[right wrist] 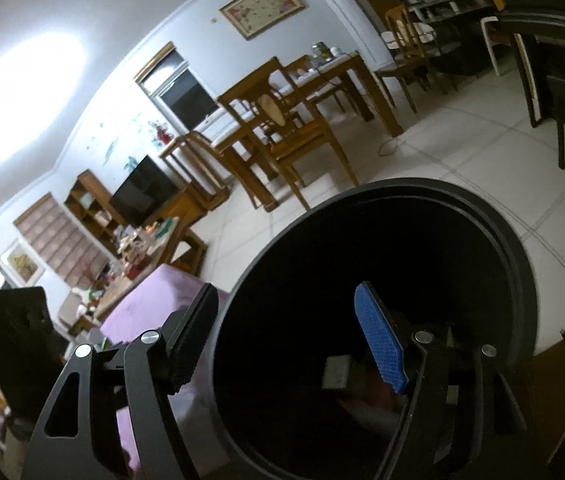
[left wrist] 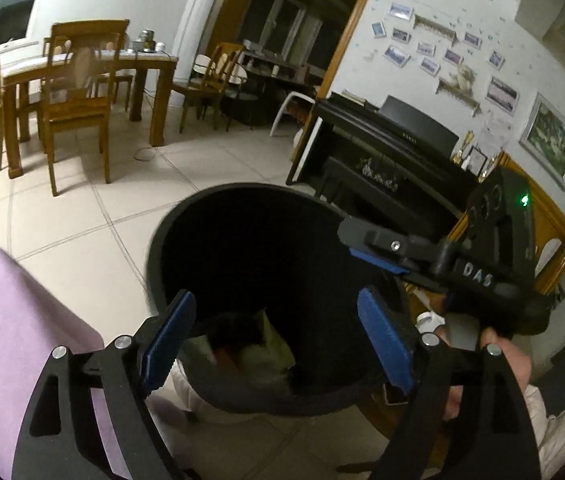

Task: Collect trash
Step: 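Release the foil mailer and fluffy ball into the black bin, then grasp the white paper roll with the left gripper while the right grasps the green wrapper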

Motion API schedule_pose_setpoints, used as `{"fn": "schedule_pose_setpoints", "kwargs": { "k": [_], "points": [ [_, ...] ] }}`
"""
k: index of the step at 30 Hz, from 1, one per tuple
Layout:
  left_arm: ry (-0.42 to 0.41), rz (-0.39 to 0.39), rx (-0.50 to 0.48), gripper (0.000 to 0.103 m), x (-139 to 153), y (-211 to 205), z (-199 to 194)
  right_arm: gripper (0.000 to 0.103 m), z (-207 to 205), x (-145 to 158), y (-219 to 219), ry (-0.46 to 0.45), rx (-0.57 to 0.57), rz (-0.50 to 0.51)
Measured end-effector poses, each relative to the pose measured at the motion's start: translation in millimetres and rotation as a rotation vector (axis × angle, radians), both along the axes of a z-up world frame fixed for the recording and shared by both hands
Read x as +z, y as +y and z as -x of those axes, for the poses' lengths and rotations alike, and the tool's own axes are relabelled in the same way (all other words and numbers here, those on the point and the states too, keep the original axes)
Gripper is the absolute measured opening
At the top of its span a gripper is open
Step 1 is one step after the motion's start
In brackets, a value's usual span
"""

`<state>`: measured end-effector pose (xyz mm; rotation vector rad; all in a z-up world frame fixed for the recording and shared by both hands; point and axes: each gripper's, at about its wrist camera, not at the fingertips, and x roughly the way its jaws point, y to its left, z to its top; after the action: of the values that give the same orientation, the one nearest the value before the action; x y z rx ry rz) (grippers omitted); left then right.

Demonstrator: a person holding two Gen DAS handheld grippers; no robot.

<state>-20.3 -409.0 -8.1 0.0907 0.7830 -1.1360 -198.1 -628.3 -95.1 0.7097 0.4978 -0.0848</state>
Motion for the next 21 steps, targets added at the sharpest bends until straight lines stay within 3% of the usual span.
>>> {"fn": "schedule_pose_setpoints", "kwargs": {
  "k": [6,11,18,21],
  "points": [
    [-0.026,0.06,0.12,0.083,17,63,-6,0.071,-32,17,44,0.005,0.091,0.032],
    [-0.058,0.116,0.306,0.083,33,153,-22,0.071,-69,31,100,0.008,0.211,0.062],
    [-0.051,0.108,0.601,0.083,42,279,-65,0.071,-118,47,205,0.017,0.395,0.092],
    [-0.038,0.056,0.717,0.083,41,319,-97,0.071,-139,51,251,0.022,0.471,0.106]
  ]
}}
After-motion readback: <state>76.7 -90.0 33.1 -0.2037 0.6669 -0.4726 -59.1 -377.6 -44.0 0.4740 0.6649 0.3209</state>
